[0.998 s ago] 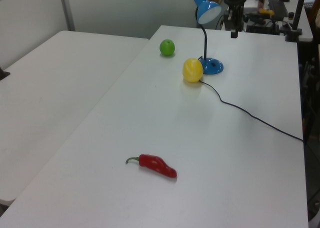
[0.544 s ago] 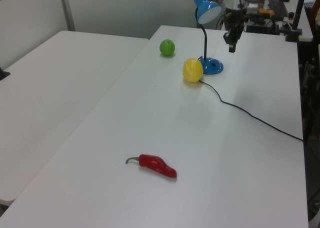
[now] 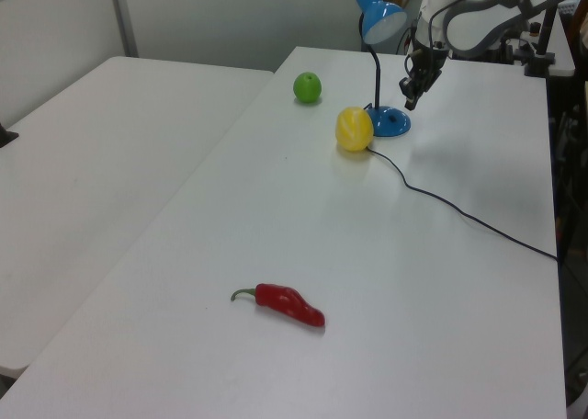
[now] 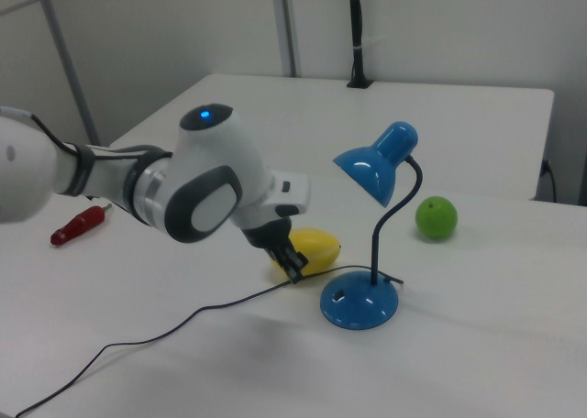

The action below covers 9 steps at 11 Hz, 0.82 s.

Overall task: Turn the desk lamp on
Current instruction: 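Move the gripper down toward the switch on the blue lamp base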

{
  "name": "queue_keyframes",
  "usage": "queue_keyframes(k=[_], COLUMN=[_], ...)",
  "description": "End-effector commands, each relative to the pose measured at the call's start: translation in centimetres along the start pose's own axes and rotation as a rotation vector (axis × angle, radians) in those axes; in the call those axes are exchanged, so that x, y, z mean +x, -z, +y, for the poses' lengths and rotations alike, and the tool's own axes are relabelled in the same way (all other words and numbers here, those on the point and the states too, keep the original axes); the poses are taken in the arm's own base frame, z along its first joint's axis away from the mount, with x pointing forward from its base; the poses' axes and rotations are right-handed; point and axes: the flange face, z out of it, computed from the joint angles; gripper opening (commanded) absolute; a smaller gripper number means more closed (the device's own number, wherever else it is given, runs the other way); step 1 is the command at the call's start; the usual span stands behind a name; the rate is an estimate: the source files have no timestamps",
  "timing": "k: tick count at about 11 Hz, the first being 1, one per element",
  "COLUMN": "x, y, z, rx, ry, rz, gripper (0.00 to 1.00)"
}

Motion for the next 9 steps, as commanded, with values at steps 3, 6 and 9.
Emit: queue_keyframes(k=[3, 6, 9], x=[1.8, 3.0, 3.0], y=[-3.7, -5.1, -6.1], z=[1.8, 2.3, 2.4], rx=[0.015, 0.001, -0.001], ry=[-0.049, -0.028, -0.029], rz=[0.173, 0.206, 0.192], gripper=[0.0, 0.0, 0.0])
